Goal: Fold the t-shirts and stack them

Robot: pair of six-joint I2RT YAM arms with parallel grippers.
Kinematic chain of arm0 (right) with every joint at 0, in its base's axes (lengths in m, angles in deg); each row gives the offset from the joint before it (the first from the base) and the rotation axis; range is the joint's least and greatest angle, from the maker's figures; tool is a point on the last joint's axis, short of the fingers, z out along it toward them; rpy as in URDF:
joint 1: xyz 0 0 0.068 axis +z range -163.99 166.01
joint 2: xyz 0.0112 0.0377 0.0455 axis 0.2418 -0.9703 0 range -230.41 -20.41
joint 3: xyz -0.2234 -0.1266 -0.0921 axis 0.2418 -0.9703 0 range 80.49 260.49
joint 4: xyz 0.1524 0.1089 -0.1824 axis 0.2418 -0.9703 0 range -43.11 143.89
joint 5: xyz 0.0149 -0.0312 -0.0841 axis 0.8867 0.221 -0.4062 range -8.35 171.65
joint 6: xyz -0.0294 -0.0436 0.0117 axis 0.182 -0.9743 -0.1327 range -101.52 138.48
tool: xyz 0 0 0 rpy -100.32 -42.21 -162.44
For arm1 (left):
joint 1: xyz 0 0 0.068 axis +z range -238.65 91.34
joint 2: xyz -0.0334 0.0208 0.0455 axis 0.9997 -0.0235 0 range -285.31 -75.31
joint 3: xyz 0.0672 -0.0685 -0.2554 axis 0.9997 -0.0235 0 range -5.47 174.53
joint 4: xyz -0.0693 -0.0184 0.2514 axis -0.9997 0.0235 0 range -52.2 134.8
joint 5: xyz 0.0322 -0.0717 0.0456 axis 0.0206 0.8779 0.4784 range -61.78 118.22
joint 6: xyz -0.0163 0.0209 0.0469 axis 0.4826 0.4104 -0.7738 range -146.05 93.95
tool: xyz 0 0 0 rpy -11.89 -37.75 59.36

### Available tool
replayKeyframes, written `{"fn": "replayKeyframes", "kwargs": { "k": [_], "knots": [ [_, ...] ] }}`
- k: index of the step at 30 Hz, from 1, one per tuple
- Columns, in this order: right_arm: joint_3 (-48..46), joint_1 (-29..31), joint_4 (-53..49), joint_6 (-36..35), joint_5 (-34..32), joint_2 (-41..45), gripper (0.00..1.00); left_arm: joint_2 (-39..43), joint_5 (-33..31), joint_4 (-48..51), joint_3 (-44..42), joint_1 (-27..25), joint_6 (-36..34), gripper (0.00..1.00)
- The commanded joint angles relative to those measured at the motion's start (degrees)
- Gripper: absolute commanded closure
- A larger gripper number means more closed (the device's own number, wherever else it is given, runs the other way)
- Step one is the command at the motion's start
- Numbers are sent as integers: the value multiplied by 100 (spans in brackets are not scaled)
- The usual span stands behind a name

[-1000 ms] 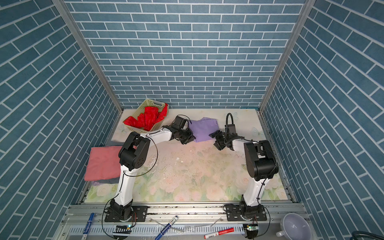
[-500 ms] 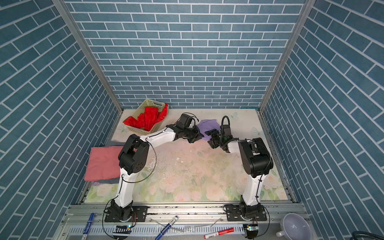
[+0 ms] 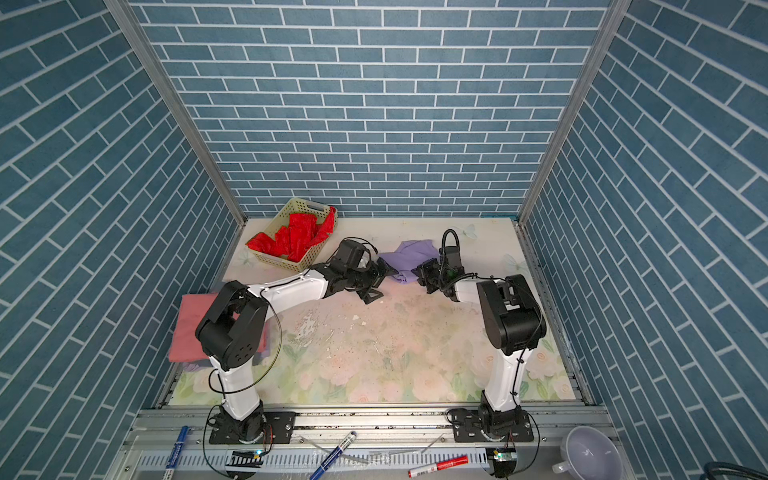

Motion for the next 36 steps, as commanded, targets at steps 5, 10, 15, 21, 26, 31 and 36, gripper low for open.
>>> {"fn": "replayKeyframes", "kwargs": {
  "k": [5, 10, 15, 21, 26, 31, 36],
  "knots": [
    [102, 36, -415, 19, 217, 368, 100, -727, -184, -1027, 394, 47, 669, 0],
    [98, 37, -438, 11, 213, 559, 100, -1273, -255, -924, 821, 37, 1013, 0],
    [175, 46, -454, 27, 323, 610, 100, -1493, -325, -1205, 786, 29, 1369, 1],
    [172, 63, -519, 25, 488, 599, 100, -1989, -308, -2006, 1042, -27, 1913, 12],
    [159, 91, -524, 14, 584, 627, 100, -2185, -278, -2042, 1295, -63, 2004, 25],
    [175, 107, -637, -25, 728, 663, 100, -2177, -274, -2165, 1218, -59, 1999, 58],
    [311, 101, -1062, -321, 811, 759, 78, -1863, 39, -1357, 1138, 97, 1281, 89]
  ]
}}
